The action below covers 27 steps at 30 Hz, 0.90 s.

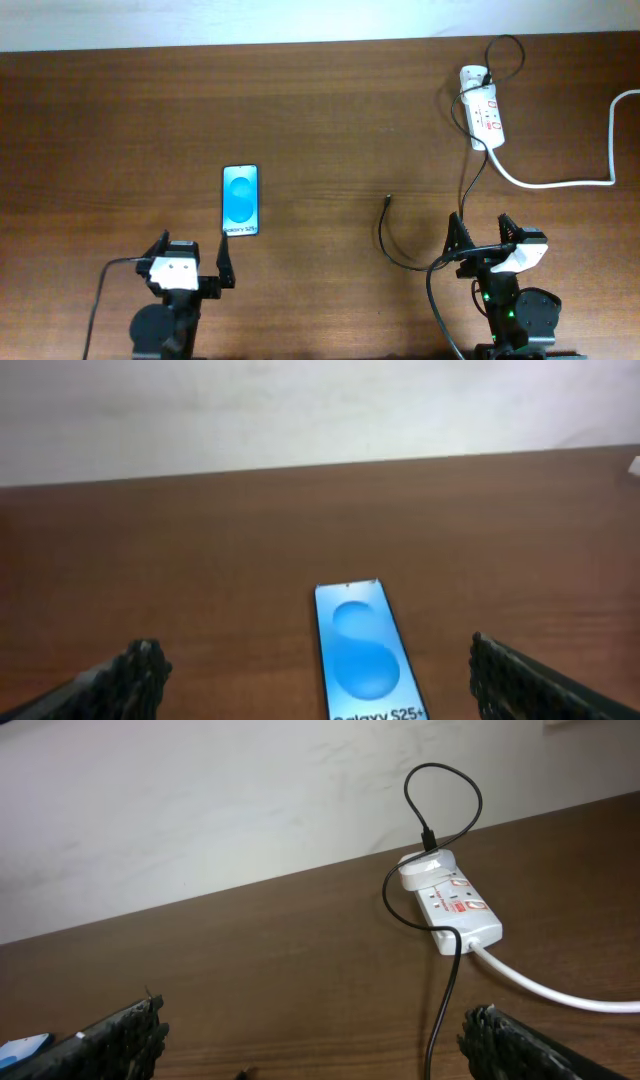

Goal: Plug charger to phone and switch on socket
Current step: 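Move the left gripper forward over the Galaxy S25+ phone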

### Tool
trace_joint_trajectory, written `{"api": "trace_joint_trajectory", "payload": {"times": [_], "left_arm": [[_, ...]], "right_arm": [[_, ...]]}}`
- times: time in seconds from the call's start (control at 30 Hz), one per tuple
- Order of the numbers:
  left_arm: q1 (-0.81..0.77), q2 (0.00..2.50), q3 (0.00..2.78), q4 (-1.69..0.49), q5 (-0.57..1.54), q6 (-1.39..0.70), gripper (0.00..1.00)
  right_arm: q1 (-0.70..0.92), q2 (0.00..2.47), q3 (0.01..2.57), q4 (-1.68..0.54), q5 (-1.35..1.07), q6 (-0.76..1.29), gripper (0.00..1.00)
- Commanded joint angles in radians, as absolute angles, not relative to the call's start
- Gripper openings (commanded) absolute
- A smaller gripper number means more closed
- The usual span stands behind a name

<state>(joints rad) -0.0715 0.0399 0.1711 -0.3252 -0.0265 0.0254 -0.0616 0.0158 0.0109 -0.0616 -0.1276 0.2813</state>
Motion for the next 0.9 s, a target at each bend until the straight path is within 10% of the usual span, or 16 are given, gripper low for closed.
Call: {"api": "trace_joint_trajectory", "payload": {"times": [0.0, 0.87], "left_arm": [[-0.067, 0.089, 0.299, -0.380, -0.018, 0.009, 0.99], [-0.067, 1.063, 1.221, -0.923, 0.297, -0.057, 0.99]], "right_arm": [[-0.052, 0.006, 0.006, -0.068, -0.122, 0.282, 0.98], [-0.052, 0.006, 0.006, -0.068, -0.122, 0.282, 0.98]]}}
